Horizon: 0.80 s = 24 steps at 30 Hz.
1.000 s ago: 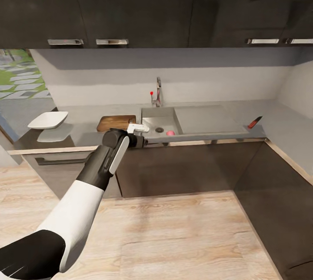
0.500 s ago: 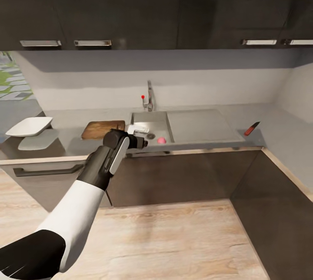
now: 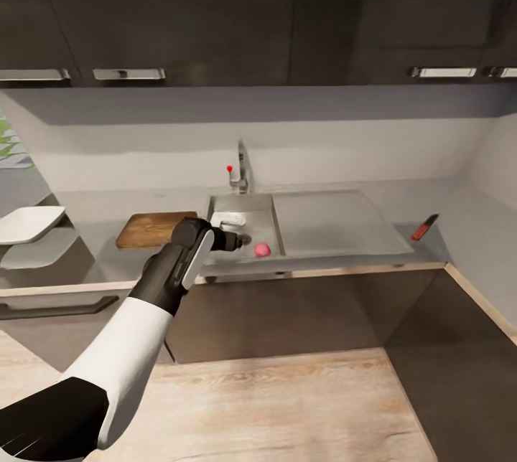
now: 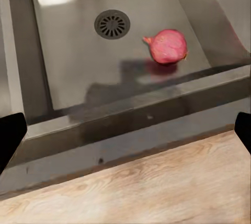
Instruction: In the kitchen, take the Vidalia onion out of the sink, dice it on the chopping board with the paring knife, put the diced onion into the bowl on the countertop, then place both the paring knife and the chopping board into the sink.
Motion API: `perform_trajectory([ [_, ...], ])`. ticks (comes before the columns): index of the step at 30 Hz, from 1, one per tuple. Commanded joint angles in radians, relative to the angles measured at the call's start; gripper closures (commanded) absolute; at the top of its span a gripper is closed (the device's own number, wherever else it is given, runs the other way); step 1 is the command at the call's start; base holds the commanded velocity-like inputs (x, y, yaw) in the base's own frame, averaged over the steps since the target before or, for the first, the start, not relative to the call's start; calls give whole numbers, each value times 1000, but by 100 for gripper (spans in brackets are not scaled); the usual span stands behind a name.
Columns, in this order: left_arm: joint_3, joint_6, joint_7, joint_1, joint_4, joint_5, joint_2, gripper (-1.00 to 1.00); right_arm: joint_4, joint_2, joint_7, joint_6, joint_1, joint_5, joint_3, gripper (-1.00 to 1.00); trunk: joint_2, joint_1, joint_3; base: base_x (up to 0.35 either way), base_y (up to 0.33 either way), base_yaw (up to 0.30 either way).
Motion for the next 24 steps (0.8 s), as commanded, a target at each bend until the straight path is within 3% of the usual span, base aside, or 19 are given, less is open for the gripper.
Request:
perform_trajectory([
  [1, -1, 3, 10, -1, 1, 10, 0, -100, 0, 0, -7, -2, -1, 11, -4, -100, -2, 1, -2, 327, -1, 0],
  [13, -3, -1, 8, 0, 82, 9, 0, -100, 0, 1, -7, -2, -1, 11, -3, -100, -2, 1, -2, 317, -34, 0],
  [24, -6, -7, 6, 1, 169, 9, -3, -100, 0, 2, -7, -2, -1, 11, -3, -100, -2, 1, -2, 173, -111, 0],
])
